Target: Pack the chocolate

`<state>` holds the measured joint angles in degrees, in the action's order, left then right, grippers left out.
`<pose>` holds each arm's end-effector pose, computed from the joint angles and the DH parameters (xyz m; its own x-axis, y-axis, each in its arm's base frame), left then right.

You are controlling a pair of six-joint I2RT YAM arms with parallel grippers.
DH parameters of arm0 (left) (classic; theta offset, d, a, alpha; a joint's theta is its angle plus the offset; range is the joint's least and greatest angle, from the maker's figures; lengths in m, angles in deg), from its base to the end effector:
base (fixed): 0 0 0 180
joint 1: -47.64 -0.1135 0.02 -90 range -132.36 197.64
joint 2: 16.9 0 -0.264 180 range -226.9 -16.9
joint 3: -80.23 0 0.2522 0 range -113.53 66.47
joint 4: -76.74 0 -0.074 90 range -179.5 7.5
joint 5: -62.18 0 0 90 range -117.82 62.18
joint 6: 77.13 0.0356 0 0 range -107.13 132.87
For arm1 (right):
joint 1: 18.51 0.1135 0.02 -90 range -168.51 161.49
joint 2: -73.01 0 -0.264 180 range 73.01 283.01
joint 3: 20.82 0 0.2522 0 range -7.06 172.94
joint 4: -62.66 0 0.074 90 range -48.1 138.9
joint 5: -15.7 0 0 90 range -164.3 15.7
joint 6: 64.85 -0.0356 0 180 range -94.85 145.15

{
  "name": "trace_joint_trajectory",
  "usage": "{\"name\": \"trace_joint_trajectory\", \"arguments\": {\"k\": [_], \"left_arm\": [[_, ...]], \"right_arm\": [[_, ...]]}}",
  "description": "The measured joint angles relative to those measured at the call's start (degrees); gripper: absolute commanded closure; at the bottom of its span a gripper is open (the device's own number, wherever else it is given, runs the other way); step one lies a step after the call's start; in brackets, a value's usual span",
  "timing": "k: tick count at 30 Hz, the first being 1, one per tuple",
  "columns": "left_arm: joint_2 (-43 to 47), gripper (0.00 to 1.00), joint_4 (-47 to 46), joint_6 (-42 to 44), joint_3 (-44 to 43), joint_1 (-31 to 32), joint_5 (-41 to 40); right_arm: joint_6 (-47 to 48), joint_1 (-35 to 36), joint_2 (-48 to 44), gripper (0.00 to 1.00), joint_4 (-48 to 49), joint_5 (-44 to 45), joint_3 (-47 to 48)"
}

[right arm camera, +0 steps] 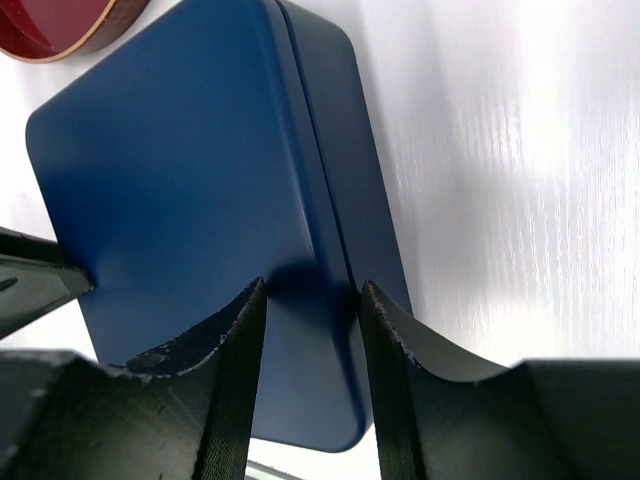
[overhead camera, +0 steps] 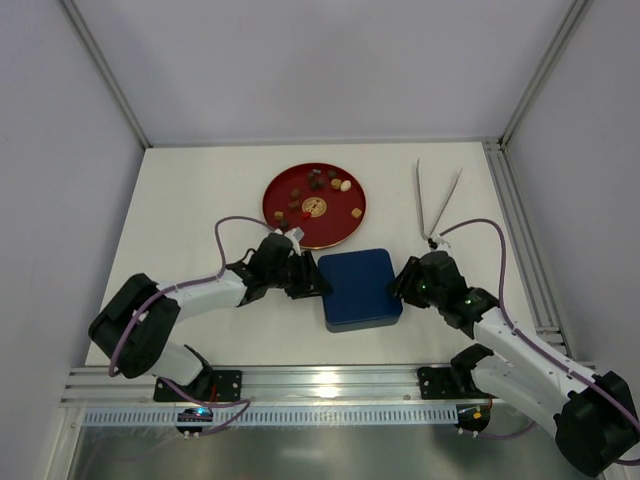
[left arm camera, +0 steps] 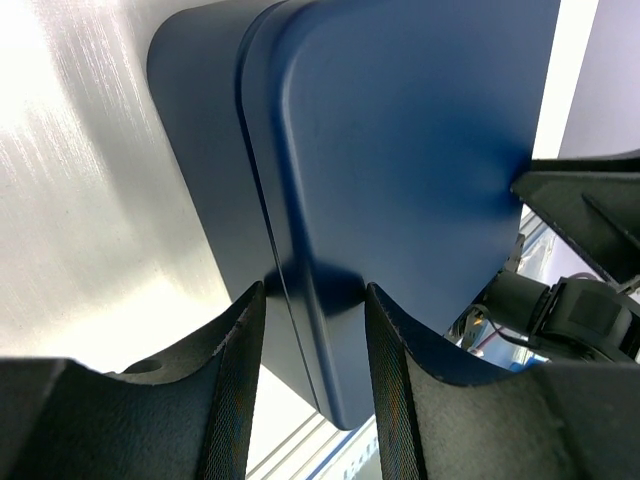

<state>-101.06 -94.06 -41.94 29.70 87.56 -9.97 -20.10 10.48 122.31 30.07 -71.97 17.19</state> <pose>0.2095 -0.1895 0.1631 -0.9406 -0.2273 -0.2523 0.0253 0.6941 -0.7194 0.1530 0.0831 0.1883 -0.7526 0.3943 -0.5275 0.1077 0.8639 0.4921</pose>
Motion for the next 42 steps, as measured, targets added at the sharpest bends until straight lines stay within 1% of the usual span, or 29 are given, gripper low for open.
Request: {"name": "trace_joint_trajectory", "arguments": {"k": [3, 7, 11, 14, 16, 19, 25, 31, 34, 40, 42], "left_arm": [[-0.1, 0.58, 0.9, 0.5, -0.4, -0.6, 0.8], [-0.1, 0.58, 2.1, 1.5, -0.7, -2.0, 1.7], [-0.1, 0.58, 2.9, 2.4, -1.2, -3.2, 1.7], [-0.1, 0.58, 3.1, 2.9, -1.3, -4.0, 1.5], [-0.1, 0.58, 3.1, 3.0, -1.3, -4.2, 1.1], [0.1, 0.58, 2.6, 3.0, -0.9, -4.4, 0.5], [0.7, 0.59, 0.0, 2.8, 0.9, -5.0, -1.1], [1.0, 0.62, -2.4, 2.7, 2.3, -5.1, -2.0], [1.2, 0.62, -3.6, 2.5, 3.2, -5.1, -2.4], [2.2, 0.64, -6.8, 1.3, 5.6, -5.1, -3.2], [2.8, 0.65, -7.3, 0.8, 6.2, -5.1, -3.4]], "right_arm": [[-1.5, 1.5, -2.1, 0.6, -2.2, 0.4, -0.6], [-4.5, 5.6, -3.6, 0.62, -3.9, 2.5, -1.1], [-8.0, 9.9, -2.9, 0.63, -3.3, 4.9, -1.4], [-10.5, 11.7, -2.3, 0.63, -1.8, 6.1, -1.8], [-11.8, 12.1, -2.2, 0.66, -0.7, 6.4, -2.5], [-13.2, 12.3, -2.3, 0.67, 0.9, 6.6, -3.4], [-15.3, 12.5, -1.2, 0.68, 5.0, 6.4, -4.9], [-16.2, 12.7, -0.5, 0.67, 6.1, 6.6, -5.0], [-16.2, 12.8, -0.1, 0.66, 6.2, 6.6, -4.8], [-16.3, 12.9, 0.6, 0.58, 5.7, 6.9, -4.1], [-16.2, 13.1, 0.9, 0.58, 5.5, 6.9, -3.9]]}}
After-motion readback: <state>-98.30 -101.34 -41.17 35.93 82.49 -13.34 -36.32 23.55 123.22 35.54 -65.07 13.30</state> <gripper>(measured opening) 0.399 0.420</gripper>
